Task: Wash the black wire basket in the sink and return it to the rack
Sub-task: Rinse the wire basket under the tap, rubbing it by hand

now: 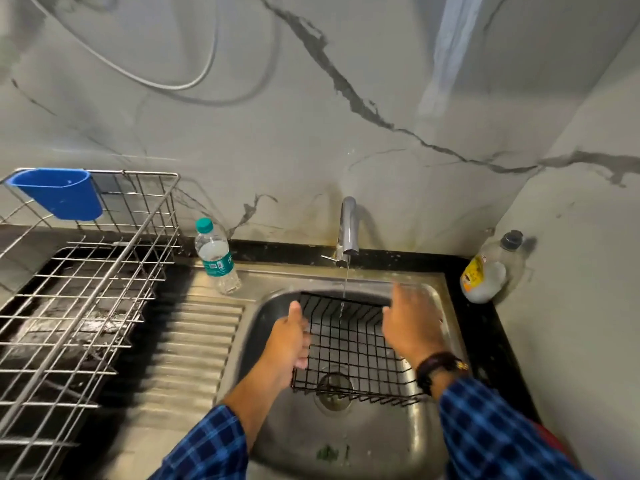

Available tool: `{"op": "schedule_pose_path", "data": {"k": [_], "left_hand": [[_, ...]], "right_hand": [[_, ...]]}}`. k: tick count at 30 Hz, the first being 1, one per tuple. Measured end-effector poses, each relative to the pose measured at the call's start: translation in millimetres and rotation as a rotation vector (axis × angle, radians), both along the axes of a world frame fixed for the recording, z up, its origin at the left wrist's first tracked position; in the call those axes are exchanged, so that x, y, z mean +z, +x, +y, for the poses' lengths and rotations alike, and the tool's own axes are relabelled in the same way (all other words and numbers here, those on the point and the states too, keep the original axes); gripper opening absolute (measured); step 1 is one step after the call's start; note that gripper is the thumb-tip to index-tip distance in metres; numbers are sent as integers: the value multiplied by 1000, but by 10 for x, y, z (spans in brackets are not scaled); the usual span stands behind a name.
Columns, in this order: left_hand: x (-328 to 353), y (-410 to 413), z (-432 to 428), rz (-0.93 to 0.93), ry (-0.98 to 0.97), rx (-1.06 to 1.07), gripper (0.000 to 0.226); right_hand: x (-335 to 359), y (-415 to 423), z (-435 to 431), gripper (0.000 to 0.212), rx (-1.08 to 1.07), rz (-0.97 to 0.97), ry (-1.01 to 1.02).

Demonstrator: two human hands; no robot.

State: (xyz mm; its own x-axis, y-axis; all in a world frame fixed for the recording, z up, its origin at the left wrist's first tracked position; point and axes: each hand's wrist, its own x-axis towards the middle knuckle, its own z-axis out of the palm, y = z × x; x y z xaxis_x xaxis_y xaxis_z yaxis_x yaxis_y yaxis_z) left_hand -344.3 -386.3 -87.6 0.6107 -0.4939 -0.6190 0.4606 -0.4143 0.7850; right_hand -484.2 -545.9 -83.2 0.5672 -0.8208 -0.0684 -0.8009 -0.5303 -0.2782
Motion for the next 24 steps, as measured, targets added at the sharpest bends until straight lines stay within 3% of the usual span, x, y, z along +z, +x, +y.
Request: {"op": "schedule_pose_path", "data": {"k": [1, 3, 6, 9, 11, 15, 17, 20, 24], "left_hand": [[28, -34, -14, -35, -14, -37, 48], [44, -91, -19, -111, -29, -95, 48], [26, -88, 20, -95, -88, -69, 48], [54, 48, 173, -20, -174, 29, 47], [40, 156, 296, 6, -241, 71, 47], [-104, 322, 474, 19, -233, 149, 49], [-166, 316, 448, 141, -233, 269, 48], [-237, 280, 332, 226, -250, 318, 47], [-230, 365, 260, 277, -242, 213, 49]], "right_hand": [[56, 145, 74, 47, 166, 41, -70], [130, 458, 218, 41, 474, 41, 13], [175, 712, 253, 26, 626, 63, 178], [178, 610, -1, 29, 506, 57, 261], [150, 388, -313, 28, 461, 122, 201], [-50, -128, -801, 21, 367, 247, 307], [-155, -149, -775, 24, 287, 109, 417], [-220, 57, -534, 28, -35, -323, 577], [-120, -17, -319, 52, -251, -433, 913]]}}
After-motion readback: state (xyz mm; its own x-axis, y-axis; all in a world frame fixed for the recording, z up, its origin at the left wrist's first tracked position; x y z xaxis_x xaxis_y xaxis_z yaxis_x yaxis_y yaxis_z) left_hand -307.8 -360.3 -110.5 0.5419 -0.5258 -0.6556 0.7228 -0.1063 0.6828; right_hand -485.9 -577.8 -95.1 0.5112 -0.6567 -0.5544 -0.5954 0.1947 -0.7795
